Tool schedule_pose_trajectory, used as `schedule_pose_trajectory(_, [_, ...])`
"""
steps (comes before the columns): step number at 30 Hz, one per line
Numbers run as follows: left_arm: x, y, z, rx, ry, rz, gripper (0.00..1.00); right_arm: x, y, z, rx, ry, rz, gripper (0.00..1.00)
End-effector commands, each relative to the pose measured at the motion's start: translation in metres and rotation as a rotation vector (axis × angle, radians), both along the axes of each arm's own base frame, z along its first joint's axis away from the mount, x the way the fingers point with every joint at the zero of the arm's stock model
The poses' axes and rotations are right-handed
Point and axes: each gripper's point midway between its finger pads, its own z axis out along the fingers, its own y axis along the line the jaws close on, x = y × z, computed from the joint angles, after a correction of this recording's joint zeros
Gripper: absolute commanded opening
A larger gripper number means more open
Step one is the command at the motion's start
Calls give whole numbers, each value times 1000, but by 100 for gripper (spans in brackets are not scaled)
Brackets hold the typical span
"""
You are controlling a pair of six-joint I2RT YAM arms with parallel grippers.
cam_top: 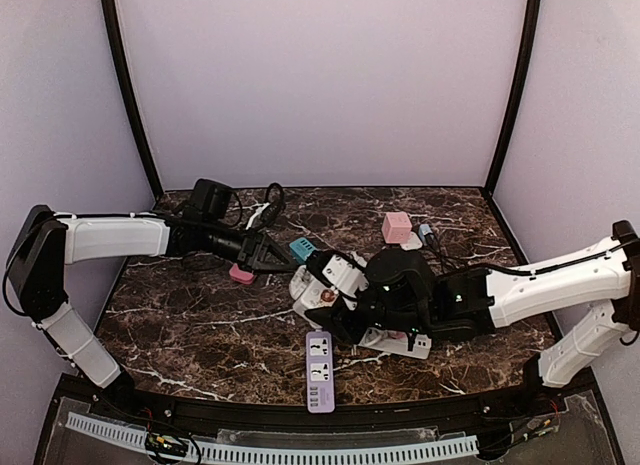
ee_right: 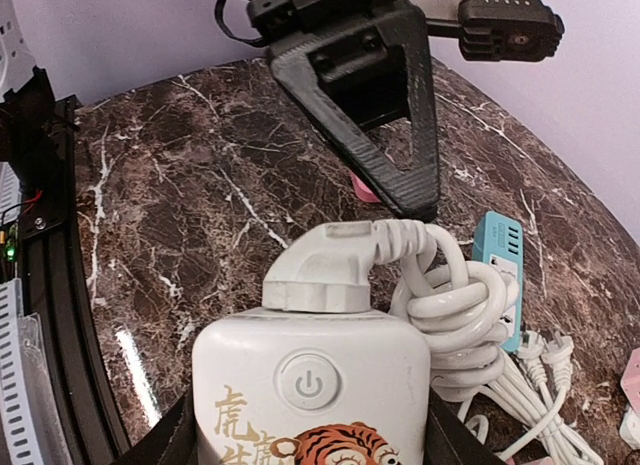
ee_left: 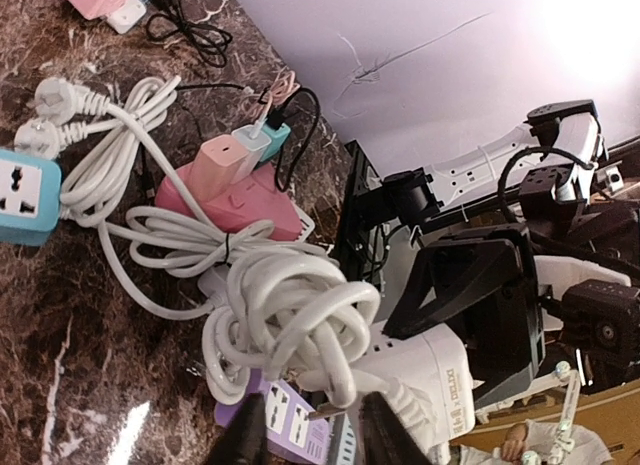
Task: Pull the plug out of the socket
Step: Remove the plug from the socket.
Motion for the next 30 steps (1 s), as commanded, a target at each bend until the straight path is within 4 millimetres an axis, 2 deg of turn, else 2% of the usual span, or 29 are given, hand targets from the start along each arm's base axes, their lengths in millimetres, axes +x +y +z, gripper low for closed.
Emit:
schedule_pose_trajectory(1, [-1, 0, 12, -13, -31, -3, 45, 26, 8, 31, 46, -95, -126, 0])
schedule_pose_trajectory(2, [-1, 0, 13, -12, -36, 3, 56, 27, 8, 28, 34, -101, -129, 0])
schedule_pose_trajectory(4, [1, 1, 13, -8, -46, 19, 68, 27, 11, 27, 28, -111, -127, 0])
schedule_pose_trajectory(9, [1, -2, 10, -35, -10, 25, 77, 25, 19, 30, 29, -134, -102, 0])
schedule_pose_trajectory(12, [1, -4, 1, -17, 17, 27, 81, 24, 23, 33, 32, -149, -87, 0])
schedule_pose_trajectory(16, [-6, -11, -14, 14, 79, 5, 83, 24, 27, 33, 25, -164, -80, 0])
schedule_pose_trajectory(17, [-9, -14, -16, 18, 87, -5, 81, 24, 28, 34, 22, -168, -80, 0])
schedule_pose_trajectory(19, [-12, -17, -19, 22, 94, -16, 72, 24, 29, 33, 16, -176, -83, 0])
schedule_pose_trajectory(23, [-14, -18, -19, 19, 98, -26, 46, 26, 29, 31, 5, -182, -94, 0])
schedule_pose_trajectory(30, [-16, -19, -18, 12, 105, -40, 20, 32, 25, 28, -13, -191, -133, 0])
